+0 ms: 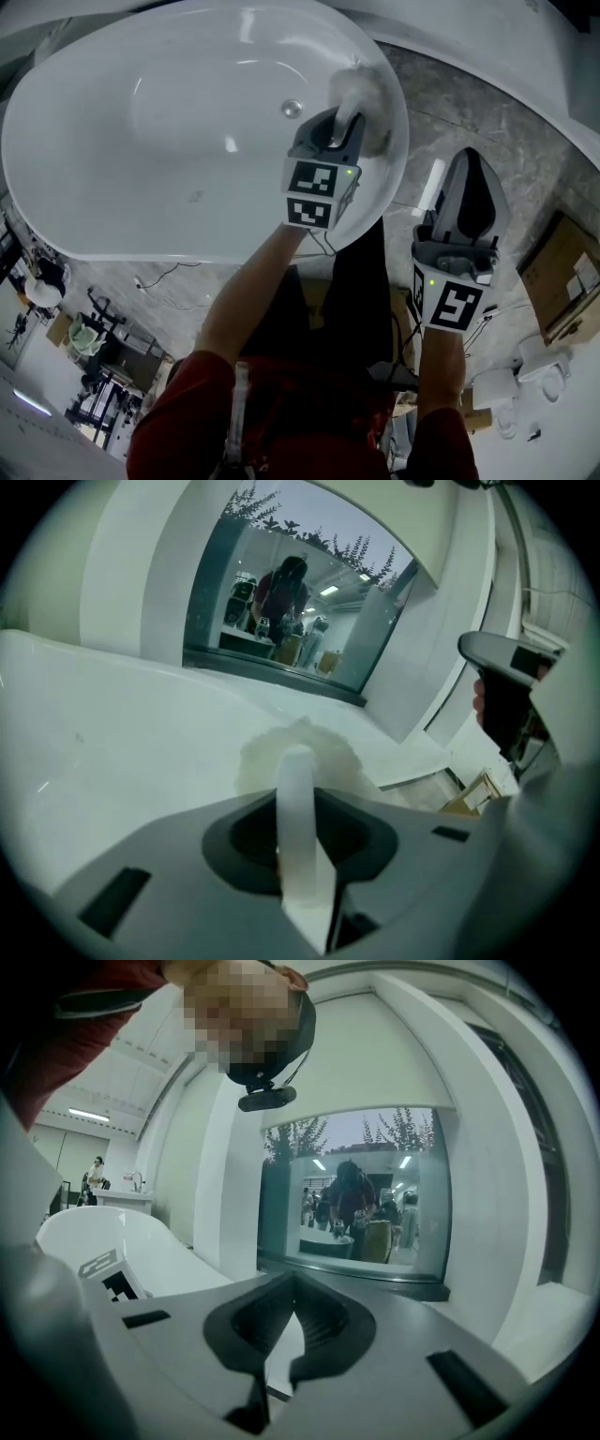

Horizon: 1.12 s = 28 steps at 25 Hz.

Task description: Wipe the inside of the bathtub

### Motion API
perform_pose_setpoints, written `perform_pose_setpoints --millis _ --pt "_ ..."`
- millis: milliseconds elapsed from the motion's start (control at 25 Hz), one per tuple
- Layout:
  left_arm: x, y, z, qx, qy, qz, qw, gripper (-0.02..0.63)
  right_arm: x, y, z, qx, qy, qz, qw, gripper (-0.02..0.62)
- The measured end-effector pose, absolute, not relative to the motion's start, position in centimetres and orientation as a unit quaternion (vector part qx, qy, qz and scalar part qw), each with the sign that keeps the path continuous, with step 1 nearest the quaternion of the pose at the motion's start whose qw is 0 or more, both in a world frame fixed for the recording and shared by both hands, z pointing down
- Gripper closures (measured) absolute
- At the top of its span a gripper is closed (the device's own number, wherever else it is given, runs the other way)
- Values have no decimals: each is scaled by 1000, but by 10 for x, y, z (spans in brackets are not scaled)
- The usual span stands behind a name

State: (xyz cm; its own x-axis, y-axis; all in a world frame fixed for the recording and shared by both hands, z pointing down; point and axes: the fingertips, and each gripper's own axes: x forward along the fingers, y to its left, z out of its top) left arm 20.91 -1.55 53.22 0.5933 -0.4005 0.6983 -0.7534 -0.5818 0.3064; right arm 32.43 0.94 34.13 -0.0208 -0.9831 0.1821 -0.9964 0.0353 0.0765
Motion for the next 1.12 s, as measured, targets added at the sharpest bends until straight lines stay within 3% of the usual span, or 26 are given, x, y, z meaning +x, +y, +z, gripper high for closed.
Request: perform_pose_setpoints --millis 560,1120 --pt "199 -20 574 833 -356 288 310 508 312 11 384 677 -728 40 101 584" --pt "173 -41 671 811 -380 297 332 508 312 -10 434 673 -730 41 109 584"
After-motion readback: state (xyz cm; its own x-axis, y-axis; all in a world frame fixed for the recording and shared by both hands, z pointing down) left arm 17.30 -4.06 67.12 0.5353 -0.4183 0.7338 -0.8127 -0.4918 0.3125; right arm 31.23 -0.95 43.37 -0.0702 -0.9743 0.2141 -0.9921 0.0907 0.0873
